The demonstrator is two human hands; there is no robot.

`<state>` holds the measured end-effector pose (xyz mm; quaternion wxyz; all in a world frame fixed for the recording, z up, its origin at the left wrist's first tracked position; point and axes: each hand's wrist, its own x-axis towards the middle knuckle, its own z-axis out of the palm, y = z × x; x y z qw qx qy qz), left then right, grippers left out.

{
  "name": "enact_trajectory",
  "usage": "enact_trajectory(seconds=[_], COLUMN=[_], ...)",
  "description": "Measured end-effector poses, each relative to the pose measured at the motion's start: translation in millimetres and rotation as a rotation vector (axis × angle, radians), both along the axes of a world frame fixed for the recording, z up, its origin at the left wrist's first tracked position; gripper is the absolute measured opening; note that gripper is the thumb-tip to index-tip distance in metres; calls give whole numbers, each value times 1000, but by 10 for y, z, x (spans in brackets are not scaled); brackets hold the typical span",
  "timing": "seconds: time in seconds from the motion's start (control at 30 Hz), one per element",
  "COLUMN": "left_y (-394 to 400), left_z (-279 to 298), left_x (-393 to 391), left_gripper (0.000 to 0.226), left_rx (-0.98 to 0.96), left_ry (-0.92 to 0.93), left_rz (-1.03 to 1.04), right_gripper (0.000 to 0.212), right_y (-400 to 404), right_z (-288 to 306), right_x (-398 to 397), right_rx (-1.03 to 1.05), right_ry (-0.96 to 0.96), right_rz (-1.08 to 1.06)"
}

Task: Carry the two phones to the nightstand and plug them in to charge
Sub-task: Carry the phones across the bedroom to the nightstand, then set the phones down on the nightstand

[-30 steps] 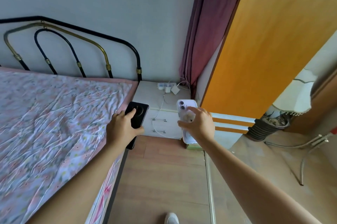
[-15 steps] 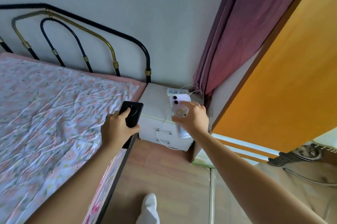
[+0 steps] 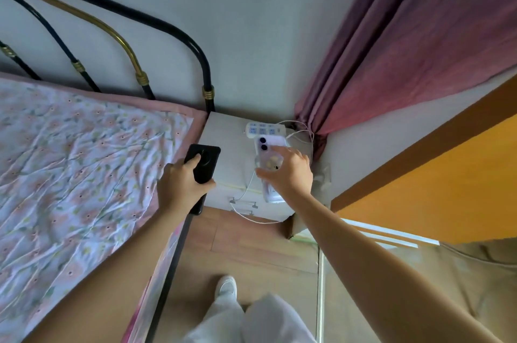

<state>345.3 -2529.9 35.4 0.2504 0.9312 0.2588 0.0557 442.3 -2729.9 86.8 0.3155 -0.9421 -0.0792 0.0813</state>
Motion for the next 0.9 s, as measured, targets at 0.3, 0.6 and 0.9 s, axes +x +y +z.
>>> enact_trajectory(seconds=[0.3,0.6,0.9], left_y=[235,433,700], left_z=[-532,-1356,-2421], left_x=[797,1641,2132], left_gripper=[75,75,77], left_rx=[-45,-171,-130], left_ry=[127,184,255], left_rz=[10,74,55], right_gripper=[63,93,91], right_y=[335,784,1164], right_z=[-757,-1733,-2764], right_x=[1050,1770,1974], right_rx=[-67,-178,-237], right_ry=[158,259,382], right_rz=[6,-38,-31])
